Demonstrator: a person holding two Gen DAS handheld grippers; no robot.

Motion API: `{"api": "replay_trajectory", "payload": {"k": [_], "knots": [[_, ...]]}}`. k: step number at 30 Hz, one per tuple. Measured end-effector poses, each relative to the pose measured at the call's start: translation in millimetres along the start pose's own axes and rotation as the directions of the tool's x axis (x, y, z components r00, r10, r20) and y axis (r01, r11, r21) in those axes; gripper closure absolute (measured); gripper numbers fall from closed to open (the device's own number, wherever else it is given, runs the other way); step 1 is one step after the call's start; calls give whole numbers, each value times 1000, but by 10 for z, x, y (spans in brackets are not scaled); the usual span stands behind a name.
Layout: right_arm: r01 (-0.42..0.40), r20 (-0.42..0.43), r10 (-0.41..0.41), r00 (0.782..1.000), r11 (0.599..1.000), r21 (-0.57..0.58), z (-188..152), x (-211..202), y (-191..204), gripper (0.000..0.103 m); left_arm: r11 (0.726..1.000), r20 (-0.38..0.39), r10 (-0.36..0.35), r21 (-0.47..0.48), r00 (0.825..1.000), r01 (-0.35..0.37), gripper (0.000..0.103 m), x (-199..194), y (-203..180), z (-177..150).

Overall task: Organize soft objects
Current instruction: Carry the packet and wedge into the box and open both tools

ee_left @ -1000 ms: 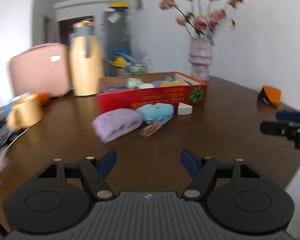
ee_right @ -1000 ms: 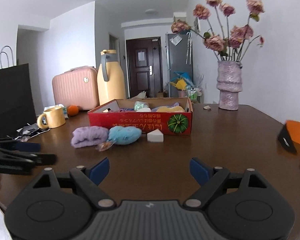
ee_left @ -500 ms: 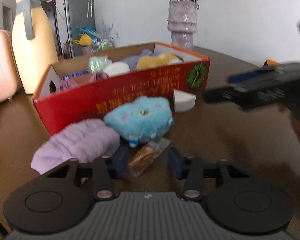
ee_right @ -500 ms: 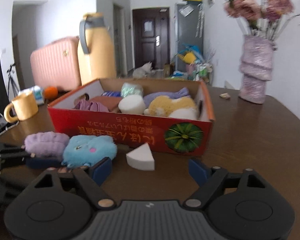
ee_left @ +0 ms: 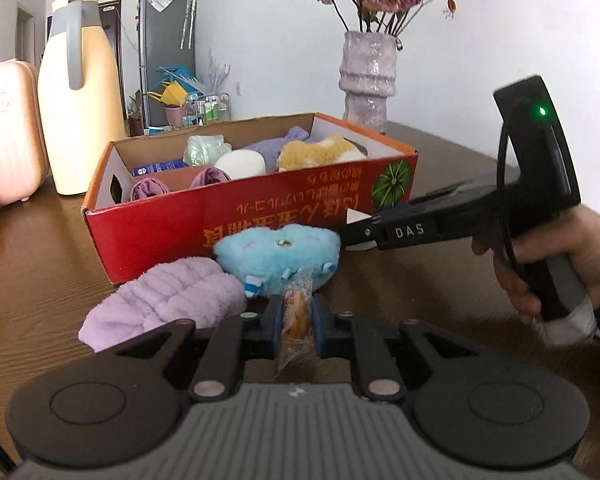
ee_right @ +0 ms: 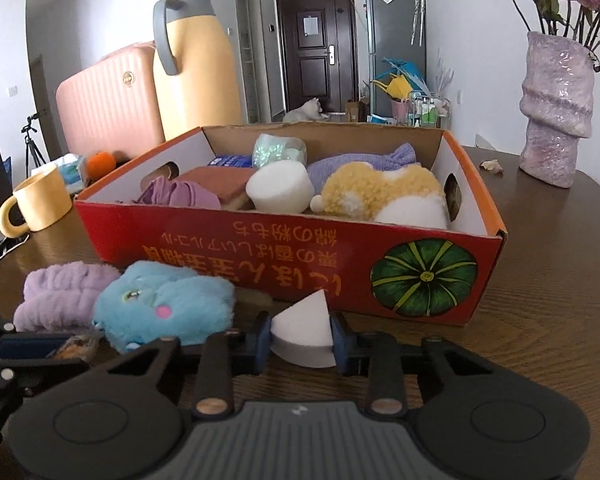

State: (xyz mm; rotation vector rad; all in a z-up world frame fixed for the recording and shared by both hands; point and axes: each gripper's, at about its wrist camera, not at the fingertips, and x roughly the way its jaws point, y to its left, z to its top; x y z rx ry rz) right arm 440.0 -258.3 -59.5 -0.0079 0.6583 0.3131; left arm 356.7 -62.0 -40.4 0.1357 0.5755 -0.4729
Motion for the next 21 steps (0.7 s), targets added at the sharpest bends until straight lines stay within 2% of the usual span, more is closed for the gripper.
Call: {"api": "replay_trajectory", "payload": {"k": [5,9,14,18,21], "knots": [[2,58,-3,998,1000,16,-137,-426,89,75,1000,33,-7,-18,999,7,89,-111,-50,21],[-11,111,7,994,999,34,-426,-1060,183,75,996,97,-2,-93,995,11,89,-527,-205,-37],[-41,165,34,986,998,37,-781,-1787,335,75,978,125,18,-210,992,9,89,-1039,-377,-205],[-51,208,44,977,998,31,-945,-2147,439,75,979,143,57,-202,988,-27,89,-1364,-546,-221],[-57,237,48,970,998,33,-1054,-2353,497,75,983,173,52,-185,984,-20,89,-1561,-673,-227]]}}
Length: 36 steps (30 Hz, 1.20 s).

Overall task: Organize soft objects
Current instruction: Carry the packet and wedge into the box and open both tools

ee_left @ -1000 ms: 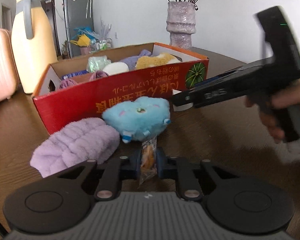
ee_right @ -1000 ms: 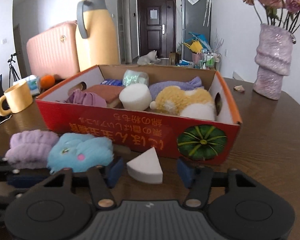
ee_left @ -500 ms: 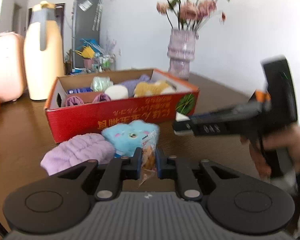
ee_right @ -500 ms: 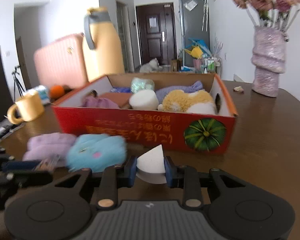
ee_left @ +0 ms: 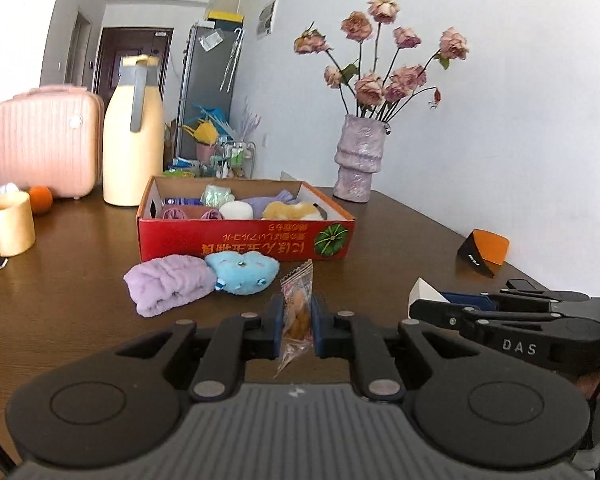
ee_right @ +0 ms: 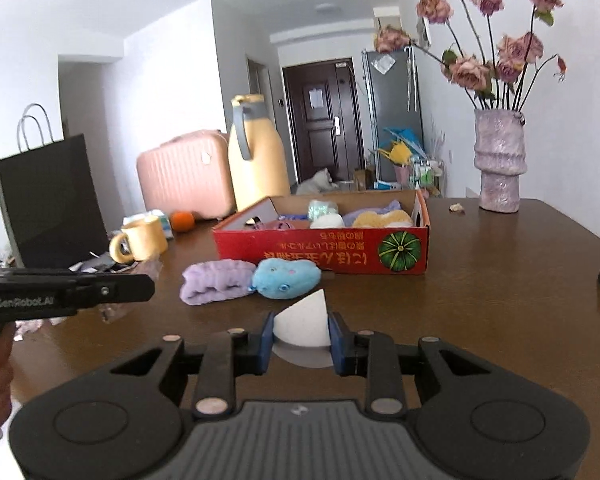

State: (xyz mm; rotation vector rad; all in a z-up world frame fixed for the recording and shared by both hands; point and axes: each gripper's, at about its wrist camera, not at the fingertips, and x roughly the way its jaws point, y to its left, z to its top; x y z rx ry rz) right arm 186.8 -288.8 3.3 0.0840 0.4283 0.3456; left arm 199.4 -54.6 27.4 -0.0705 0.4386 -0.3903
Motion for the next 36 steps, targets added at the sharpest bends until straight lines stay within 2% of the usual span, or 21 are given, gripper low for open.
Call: {"api": "replay_trajectory", "payload": {"k": [7,13,15,17,20,23,25,29,31,32,33,34,36], "knots": [[8,26,-9,1000,1000,28,11,-155,-50,75,1000,26,-17,-2,1000,17,89,-168,-115,43],[-33,39,32,999,999,12,348,137,-141,75,999,18,-35,-4,999,35,89,99,-28,297],[-58,39,58,998,998,6,577,390,-220,75,998,-2,-50,-27,999,50,89,360,62,525],[-77,21,77,997,997,11,839,759,-345,75,993,-43,-105,-67,994,102,89,698,237,756],[-86,-44,88,995,995,47,1217,1472,-564,75,987,-128,-114,-132,985,97,89,1391,522,1112],[-76,-141,84,986,995,61,1454,2239,-715,75,982,-211,-101,-180,972,62,89,2091,744,1360],[-48,-200,56,978,998,45,1485,2641,-737,75,983,-274,-44,-184,961,-7,88,2565,850,1433],[-48,-326,52,944,999,19,1399,3250,-735,74,983,-401,7,-163,916,-79,87,3243,1028,1372],[-76,-359,77,930,997,17,1325,3414,-693,73,987,-428,31,-127,903,-95,80,3386,1099,1326],[-95,-367,97,925,995,25,1295,3475,-673,72,988,-428,36,-120,903,-96,79,3404,1133,1304],[-115,-381,120,917,993,36,1263,3532,-647,72,989,-425,32,-120,904,-92,73,3412,1190,1289],[-132,-390,137,910,990,41,1235,3568,-615,68,989,-426,21,-125,905,-82,57,3405,1238,1281],[-170,-395,176,902,984,52,1208,3618,-562,65,990,-414,-3,-131,910,-57,31,3346,1279,1295]]}}
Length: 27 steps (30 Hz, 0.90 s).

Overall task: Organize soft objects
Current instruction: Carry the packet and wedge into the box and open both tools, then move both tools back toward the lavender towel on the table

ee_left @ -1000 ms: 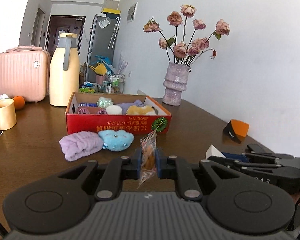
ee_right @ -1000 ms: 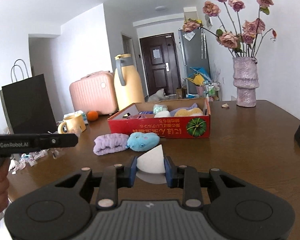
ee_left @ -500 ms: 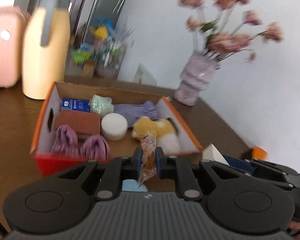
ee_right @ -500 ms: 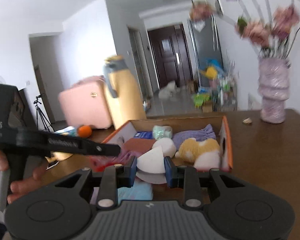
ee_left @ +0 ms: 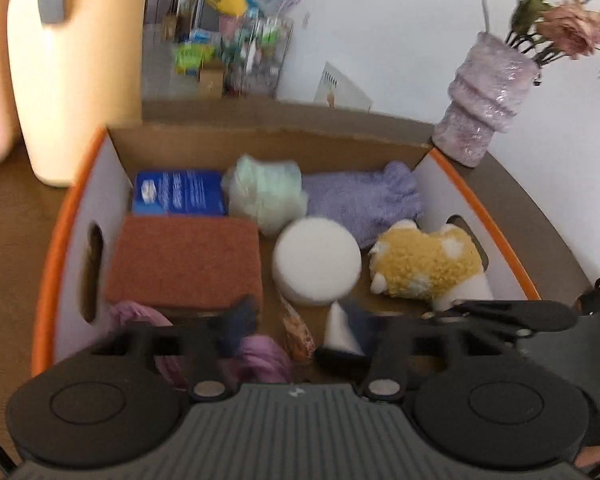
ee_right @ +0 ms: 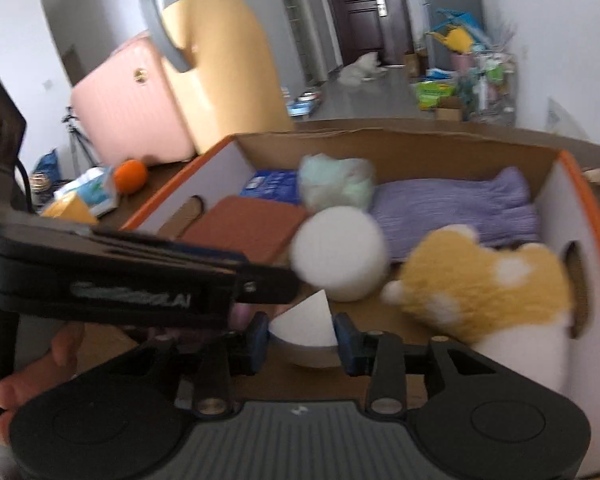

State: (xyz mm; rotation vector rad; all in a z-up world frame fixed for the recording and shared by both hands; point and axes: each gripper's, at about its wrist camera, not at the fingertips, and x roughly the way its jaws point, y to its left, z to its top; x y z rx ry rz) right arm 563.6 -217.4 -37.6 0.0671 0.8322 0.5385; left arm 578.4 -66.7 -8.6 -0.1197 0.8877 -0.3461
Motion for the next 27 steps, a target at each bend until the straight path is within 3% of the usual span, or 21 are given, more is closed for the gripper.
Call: {"api": "replay_trajectory", "payload": {"k": [4,6,10,13,15,18,20,21,22,24,25,27], "knots": [[42,20,-41,999,999,-9,11,-102,51,62,996,82,46,78,996,-52,31,-213,-102,-5],[48,43,-47,998,999,-6,36,-288,53,61,995,99,36,88,994,-45,31,-341,-129,-1],[95,121,-93,988,995,-13,77,-797,102,60,994,158,28,102,987,-44,30,-733,-161,-3],[141,184,-131,974,989,-42,23,-1253,203,48,993,217,37,101,975,-60,28,-1104,-184,-53],[187,236,-168,957,981,-61,-75,-1572,283,46,991,267,62,99,962,-91,27,-1391,-189,-139],[232,321,-197,926,970,-74,-277,-2001,363,41,979,366,133,97,921,-180,20,-1836,-199,-399],[266,393,-219,893,961,-70,-462,-2231,446,28,965,444,182,90,877,-246,9,-2102,-216,-658],[285,434,-231,871,957,-62,-538,-2321,470,23,957,491,211,71,845,-281,2,-2228,-223,-813],[302,476,-242,845,952,-52,-650,-2414,512,13,952,531,233,48,815,-303,2,-2324,-231,-953],[330,545,-260,798,943,-34,-854,-2538,596,8,939,606,266,15,750,-345,1,-2503,-272,-1278],[337,567,-263,780,941,-27,-942,-2586,634,8,933,627,275,9,729,-359,1,-2571,-295,-1408],[341,593,-266,760,940,-15,-1105,-2687,697,8,925,648,284,9,706,-380,1,-2697,-352,-1652]]}}
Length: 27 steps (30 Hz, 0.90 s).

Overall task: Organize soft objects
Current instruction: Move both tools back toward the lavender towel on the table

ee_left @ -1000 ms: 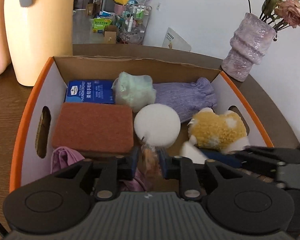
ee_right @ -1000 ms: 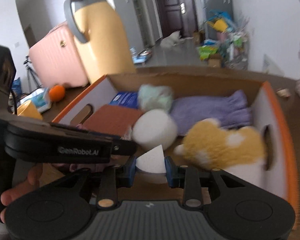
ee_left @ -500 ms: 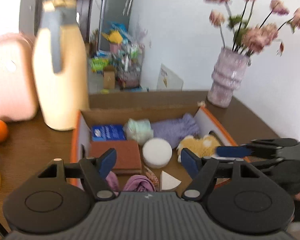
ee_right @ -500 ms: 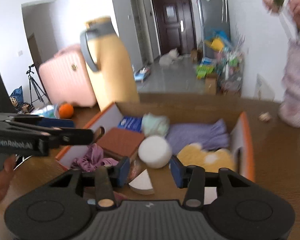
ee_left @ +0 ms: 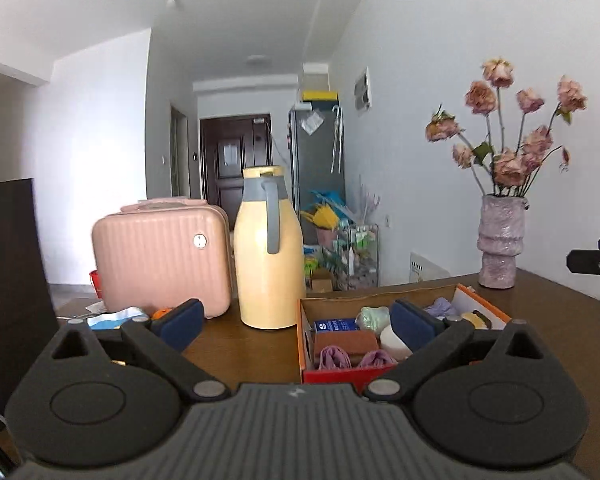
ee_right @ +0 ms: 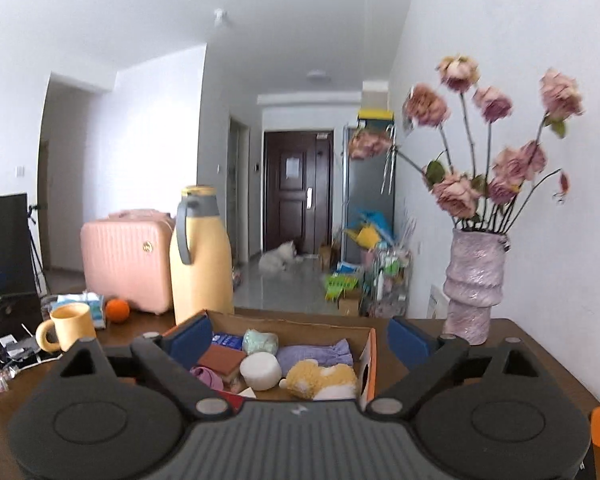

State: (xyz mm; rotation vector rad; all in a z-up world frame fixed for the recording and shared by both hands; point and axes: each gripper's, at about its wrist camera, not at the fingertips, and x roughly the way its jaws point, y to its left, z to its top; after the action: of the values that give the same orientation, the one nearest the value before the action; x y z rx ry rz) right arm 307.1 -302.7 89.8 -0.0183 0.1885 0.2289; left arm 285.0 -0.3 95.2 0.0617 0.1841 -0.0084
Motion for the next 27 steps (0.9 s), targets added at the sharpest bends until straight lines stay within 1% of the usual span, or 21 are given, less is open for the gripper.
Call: {"api": "replay_trajectory", "payload": {"k": [4,6,10,14,17,20,22,24,26,27], "knots": [[-7,10,7,1000,1000,28,-93,-257,53,8,1000,39,4,-8,999,-4,0,-392,-12,-119],[5,9,-5,1000,999,38,-171,-380,110,8,1000,50,6,-2,999,-6,0,-541,-41,-175],[-6,-5,7,1000,999,52,-443,-731,234,8,999,58,45,12,997,-46,0,-816,-64,-349],[-16,-43,19,999,998,61,-806,-1110,380,8,999,17,23,-33,1000,-22,0,-1142,-62,-647],[-26,-90,33,995,997,77,-1025,-1217,433,8,999,-20,-5,-48,1000,4,0,-1307,-66,-850],[-33,-140,46,989,995,94,-1128,-1145,444,10,998,-73,-28,-52,997,24,0,-1296,-63,-965],[-46,-160,62,985,993,105,-1145,-1071,464,11,998,-95,-18,-57,995,13,0,-1201,-61,-992],[-70,-164,90,982,990,123,-1146,-961,475,15,996,-117,-12,-84,993,2,0,-1088,-31,-1007],[-91,-179,113,977,988,127,-1133,-812,499,26,992,-142,-18,-124,990,0,2,-947,7,-1020],[-101,-192,124,973,987,129,-1123,-705,519,28,991,-154,-18,-136,988,-3,6,-886,22,-1027]]}}
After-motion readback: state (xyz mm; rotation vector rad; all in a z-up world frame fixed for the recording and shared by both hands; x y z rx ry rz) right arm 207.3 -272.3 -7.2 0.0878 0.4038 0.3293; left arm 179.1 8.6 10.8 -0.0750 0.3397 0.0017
